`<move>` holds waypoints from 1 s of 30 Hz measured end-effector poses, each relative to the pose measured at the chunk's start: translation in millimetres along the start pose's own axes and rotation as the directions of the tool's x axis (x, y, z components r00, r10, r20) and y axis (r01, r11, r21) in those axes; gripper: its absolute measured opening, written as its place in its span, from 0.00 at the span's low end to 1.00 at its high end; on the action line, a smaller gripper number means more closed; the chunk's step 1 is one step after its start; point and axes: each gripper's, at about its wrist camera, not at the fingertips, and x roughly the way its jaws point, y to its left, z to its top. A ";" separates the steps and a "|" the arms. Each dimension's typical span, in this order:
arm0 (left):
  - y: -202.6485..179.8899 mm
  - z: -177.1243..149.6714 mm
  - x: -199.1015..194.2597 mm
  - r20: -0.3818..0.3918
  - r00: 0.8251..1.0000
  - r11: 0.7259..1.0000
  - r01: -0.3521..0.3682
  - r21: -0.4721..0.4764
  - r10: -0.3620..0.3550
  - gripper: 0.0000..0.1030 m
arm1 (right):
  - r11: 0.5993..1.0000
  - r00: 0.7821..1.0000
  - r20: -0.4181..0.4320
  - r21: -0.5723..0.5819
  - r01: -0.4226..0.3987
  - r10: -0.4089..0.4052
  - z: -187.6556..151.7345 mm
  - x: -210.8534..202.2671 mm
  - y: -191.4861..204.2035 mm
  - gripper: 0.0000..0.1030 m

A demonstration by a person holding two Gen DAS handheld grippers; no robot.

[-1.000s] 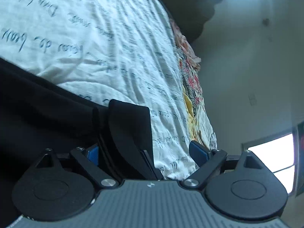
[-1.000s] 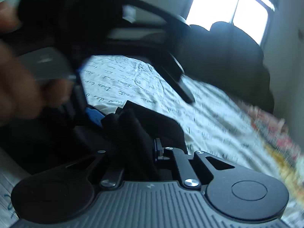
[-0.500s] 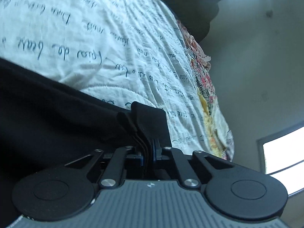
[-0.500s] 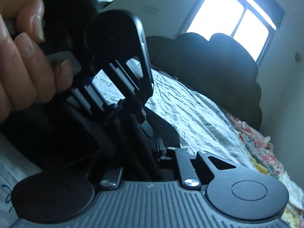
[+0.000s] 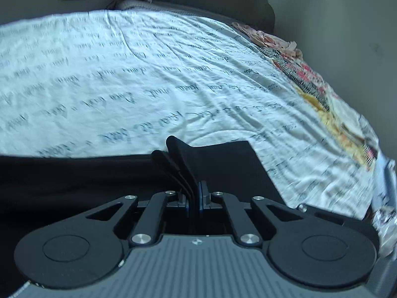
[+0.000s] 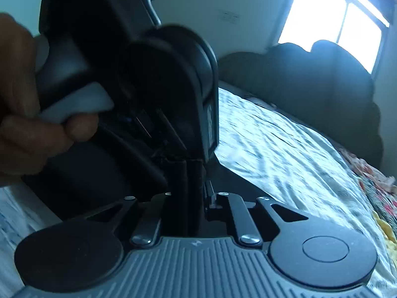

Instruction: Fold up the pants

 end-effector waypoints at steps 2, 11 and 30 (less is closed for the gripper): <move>4.6 -3.5 -10.6 0.025 0.999 0.998 -0.034 0.054 0.033 0.11 | 0.999 1.000 0.013 -0.018 -0.027 0.027 8.6 -1.0 8.5 0.10; 52.6 -25.8 -31.6 0.061 0.988 0.987 -0.148 0.058 0.145 0.12 | 0.987 0.988 0.037 -0.074 -0.144 0.147 25.1 19.3 51.6 0.10; 86.2 -46.8 -57.9 0.132 0.974 0.982 -0.186 0.012 0.183 0.13 | 0.968 0.974 0.046 -0.130 -0.216 0.223 30.3 44.2 70.5 0.11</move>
